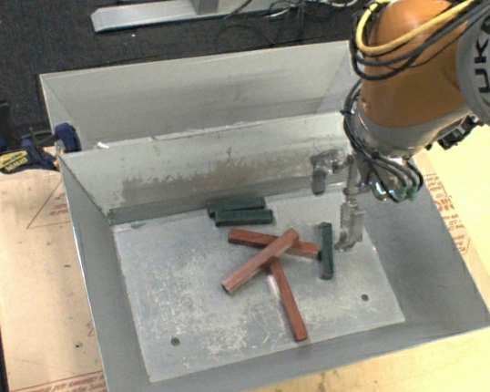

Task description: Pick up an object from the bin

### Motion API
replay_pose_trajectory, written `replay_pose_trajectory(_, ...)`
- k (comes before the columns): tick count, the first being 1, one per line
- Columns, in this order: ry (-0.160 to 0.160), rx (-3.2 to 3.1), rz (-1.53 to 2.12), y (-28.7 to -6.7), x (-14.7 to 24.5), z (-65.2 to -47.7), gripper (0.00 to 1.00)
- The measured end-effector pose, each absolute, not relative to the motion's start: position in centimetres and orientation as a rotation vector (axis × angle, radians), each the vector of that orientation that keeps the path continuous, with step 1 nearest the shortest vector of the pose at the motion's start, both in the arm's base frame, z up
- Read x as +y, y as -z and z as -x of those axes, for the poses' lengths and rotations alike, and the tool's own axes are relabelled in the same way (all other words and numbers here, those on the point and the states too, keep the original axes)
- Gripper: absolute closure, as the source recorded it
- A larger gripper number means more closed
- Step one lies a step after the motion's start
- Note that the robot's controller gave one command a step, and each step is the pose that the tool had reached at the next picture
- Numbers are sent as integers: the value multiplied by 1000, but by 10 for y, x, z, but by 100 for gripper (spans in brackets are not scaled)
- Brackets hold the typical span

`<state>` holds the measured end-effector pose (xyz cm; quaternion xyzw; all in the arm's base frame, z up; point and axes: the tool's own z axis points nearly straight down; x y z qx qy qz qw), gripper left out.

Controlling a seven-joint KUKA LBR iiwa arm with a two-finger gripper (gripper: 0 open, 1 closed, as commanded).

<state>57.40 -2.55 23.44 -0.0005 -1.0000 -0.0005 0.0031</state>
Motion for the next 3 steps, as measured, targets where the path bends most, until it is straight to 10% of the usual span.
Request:
replay_pose_trajectory(1,1,-3143,1,-239,-25,-575,0)
replay_pose_trajectory(3,1,-3145,60,-118,-3,-572,0)
